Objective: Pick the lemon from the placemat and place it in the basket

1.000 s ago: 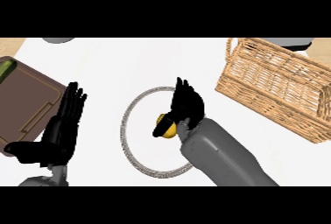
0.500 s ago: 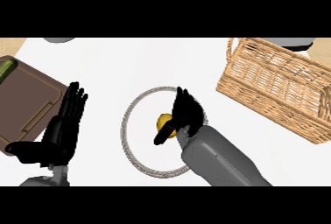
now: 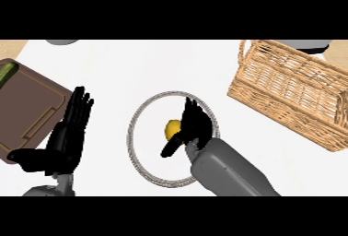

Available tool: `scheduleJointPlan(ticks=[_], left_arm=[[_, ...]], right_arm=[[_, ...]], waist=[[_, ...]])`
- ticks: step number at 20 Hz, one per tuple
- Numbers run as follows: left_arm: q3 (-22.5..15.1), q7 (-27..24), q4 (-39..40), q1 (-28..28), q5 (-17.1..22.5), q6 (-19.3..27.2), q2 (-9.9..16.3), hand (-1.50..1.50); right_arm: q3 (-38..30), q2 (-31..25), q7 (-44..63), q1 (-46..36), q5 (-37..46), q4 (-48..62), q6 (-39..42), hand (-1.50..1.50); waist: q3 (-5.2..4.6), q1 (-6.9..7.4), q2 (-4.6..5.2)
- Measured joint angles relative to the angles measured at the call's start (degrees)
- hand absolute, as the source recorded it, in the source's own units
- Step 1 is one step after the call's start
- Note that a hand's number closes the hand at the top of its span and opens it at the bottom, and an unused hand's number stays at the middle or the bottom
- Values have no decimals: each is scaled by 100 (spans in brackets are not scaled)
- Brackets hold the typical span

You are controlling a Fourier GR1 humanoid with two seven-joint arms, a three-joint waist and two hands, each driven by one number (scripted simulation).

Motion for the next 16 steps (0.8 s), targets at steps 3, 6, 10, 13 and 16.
scheduleJointPlan(ticks=[3,6,10,13,16], left_arm=[[8,117,-87,-17,-48,22,0,0],[30,76,-9,-69,-69,-17,-42,0],[-17,48,-42,17,-171,36,-134,0],[14,-3,-59,86,-175,-26,-134,0],[24,70,-177,150,-202,-62,-125,0]], right_arm=[[-22,5,-83,37,-17,167,-90,-150],[30,6,-96,-88,-133,319,-169,-150],[30,9,-170,19,-125,429,-228,-150],[115,10,-234,35,-184,571,-348,150],[252,-6,-304,15,-376,649,-409,150]], waist=[[1,4,3],[0,17,8],[1,7,5],[1,24,7],[-3,33,2]])
